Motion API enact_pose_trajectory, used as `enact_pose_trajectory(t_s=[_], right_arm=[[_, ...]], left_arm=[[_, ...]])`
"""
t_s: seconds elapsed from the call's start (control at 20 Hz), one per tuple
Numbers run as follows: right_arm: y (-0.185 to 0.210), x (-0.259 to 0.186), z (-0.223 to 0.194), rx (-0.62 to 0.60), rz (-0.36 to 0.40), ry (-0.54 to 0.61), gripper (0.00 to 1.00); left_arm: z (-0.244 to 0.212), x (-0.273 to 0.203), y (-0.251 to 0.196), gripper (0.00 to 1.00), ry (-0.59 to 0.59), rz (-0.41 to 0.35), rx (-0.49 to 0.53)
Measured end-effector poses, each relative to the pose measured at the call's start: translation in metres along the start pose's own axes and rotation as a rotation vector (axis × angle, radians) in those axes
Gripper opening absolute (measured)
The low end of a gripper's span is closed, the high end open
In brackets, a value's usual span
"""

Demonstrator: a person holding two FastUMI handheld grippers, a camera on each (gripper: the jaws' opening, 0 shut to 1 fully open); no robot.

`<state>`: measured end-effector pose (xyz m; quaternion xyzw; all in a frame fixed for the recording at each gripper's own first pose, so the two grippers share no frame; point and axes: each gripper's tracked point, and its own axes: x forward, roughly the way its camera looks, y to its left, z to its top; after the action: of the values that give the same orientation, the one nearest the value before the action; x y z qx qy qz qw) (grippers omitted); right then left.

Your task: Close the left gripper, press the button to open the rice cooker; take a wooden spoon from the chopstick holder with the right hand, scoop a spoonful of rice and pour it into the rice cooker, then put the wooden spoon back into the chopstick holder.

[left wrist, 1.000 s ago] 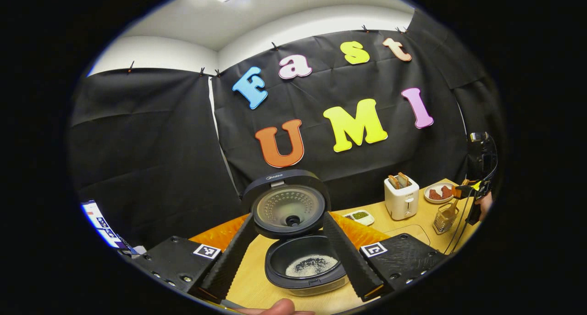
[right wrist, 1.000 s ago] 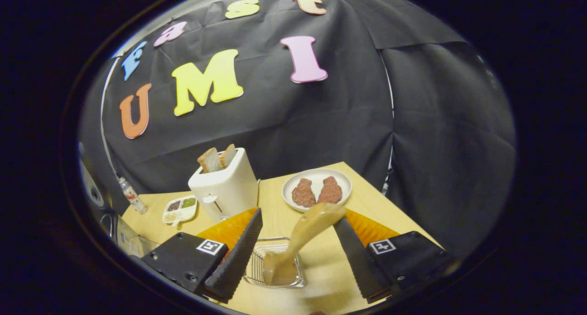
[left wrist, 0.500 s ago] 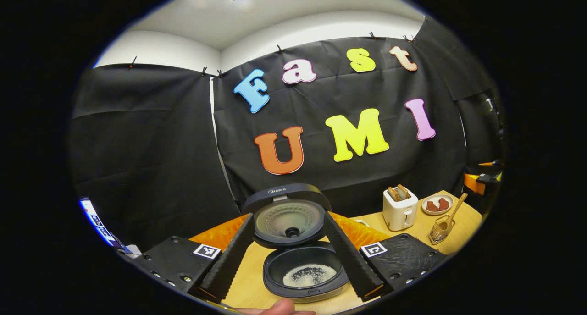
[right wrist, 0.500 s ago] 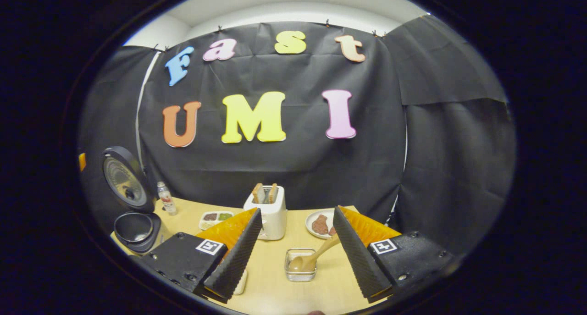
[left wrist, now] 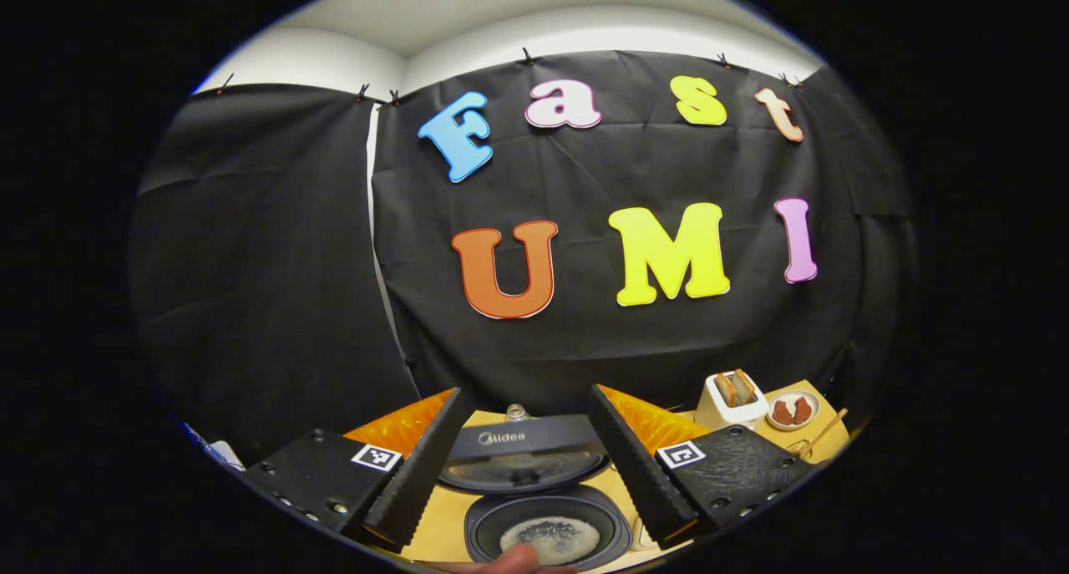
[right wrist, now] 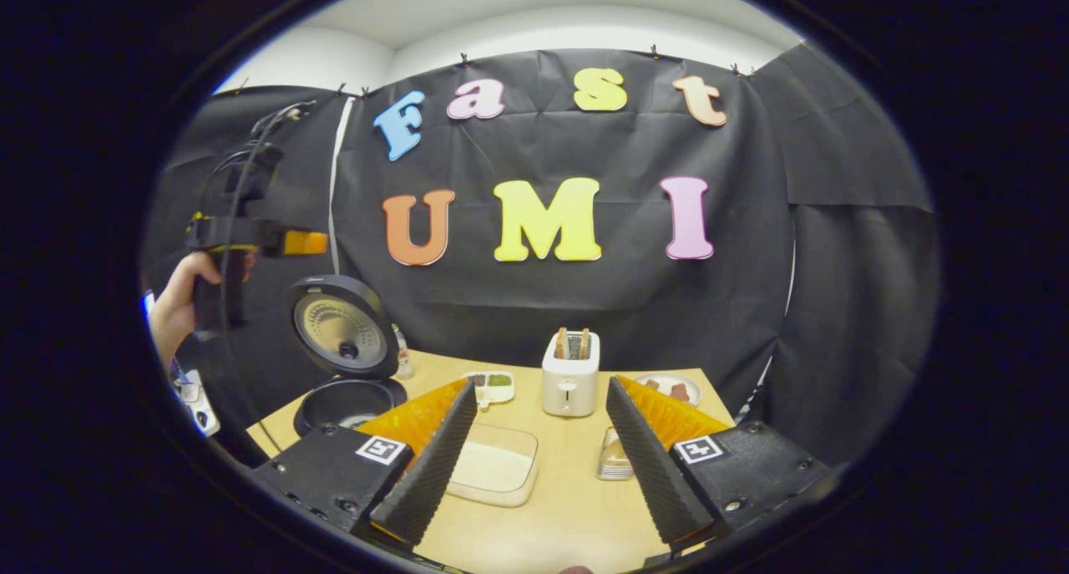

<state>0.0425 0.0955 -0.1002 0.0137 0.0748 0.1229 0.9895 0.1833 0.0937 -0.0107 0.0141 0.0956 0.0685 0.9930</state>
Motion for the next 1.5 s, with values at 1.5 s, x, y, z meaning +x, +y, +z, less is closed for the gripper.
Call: enact_pose_trajectory(t_s=[1.5], right_arm=[[0.001,-0.066,0.056,-0.010,-0.042,-0.119,1.00]], left_arm=[[-0.238,-0.025,-0.035,1.00,0.611,-0.074,-0.121]])
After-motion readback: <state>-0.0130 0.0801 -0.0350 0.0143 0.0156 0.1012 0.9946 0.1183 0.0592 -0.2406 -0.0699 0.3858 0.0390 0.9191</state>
